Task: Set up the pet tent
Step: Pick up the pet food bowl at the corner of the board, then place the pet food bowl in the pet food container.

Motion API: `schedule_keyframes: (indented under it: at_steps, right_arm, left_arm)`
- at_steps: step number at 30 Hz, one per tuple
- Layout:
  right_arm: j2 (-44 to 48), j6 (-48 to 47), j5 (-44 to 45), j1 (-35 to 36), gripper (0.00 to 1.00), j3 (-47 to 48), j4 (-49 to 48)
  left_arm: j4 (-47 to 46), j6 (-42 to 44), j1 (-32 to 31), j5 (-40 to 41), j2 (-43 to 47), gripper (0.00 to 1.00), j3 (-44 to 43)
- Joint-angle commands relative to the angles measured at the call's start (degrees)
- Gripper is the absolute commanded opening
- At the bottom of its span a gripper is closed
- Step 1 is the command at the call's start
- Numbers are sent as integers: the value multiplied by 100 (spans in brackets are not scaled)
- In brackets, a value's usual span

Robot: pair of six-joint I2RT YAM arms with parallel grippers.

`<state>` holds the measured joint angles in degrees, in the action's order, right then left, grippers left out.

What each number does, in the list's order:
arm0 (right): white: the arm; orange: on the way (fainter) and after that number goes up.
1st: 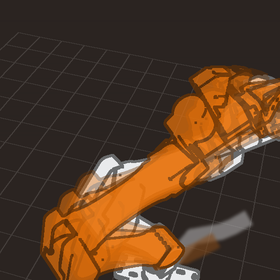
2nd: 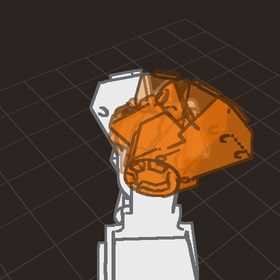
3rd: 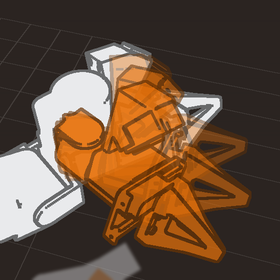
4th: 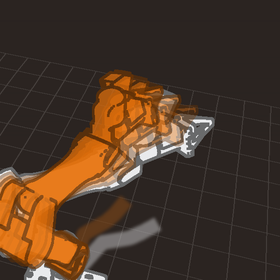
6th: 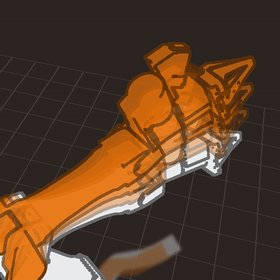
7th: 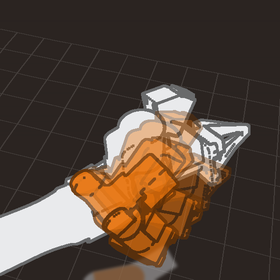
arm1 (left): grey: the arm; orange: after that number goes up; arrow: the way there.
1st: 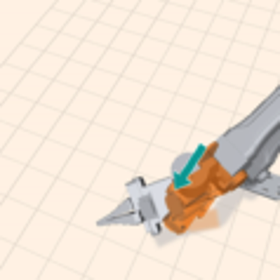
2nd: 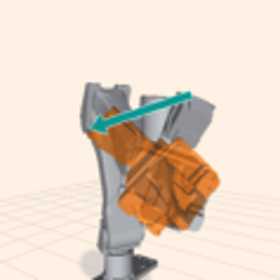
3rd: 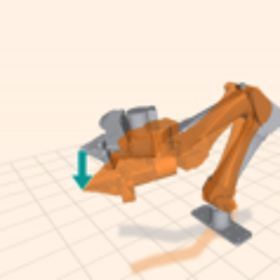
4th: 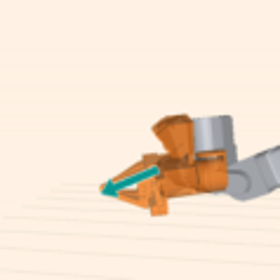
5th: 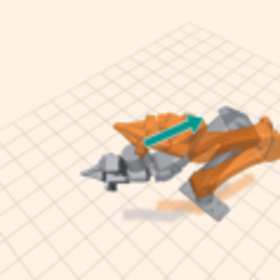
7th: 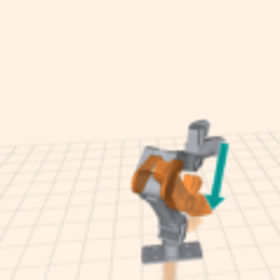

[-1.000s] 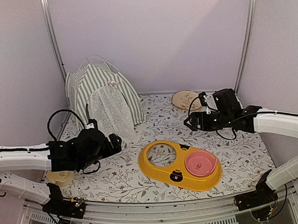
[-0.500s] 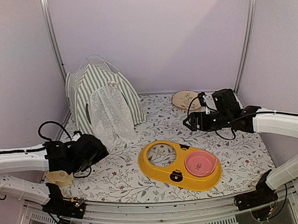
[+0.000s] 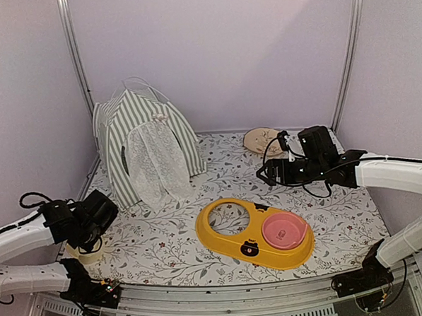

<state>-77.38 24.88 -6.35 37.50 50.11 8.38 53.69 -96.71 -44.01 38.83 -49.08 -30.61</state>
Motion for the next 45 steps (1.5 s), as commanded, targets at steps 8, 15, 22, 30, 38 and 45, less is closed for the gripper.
schedule_keyframes:
  at_steps: [8,15,22,30,38,45]
  right_arm:
    - [94,58,-7,40,99,-57,-199]
    - [125,69,12,39,99,-130,-236]
    - [172,43,58,40,99,-167,-244]
    - [196,44,54,39,99,-164,-244]
    - [172,-18,120,39,99,-100,-214]
    - [259,-36,318,39,99,-31,-118]
  left_arm:
    - [-2062,3209,2968,-1307,197,99,875]
    - [-2767,3592,3104,-1497,-533,54,1043]
    - [-2793,3611,2857,-1510,-1391,40,787]
    - [-2602,3152,1857,-1197,-1655,0,648]
    - [-1735,2233,-601,-653,-2217,0,-477]
    - [-1259,3427,-2493,-260,-4505,0,-3126]
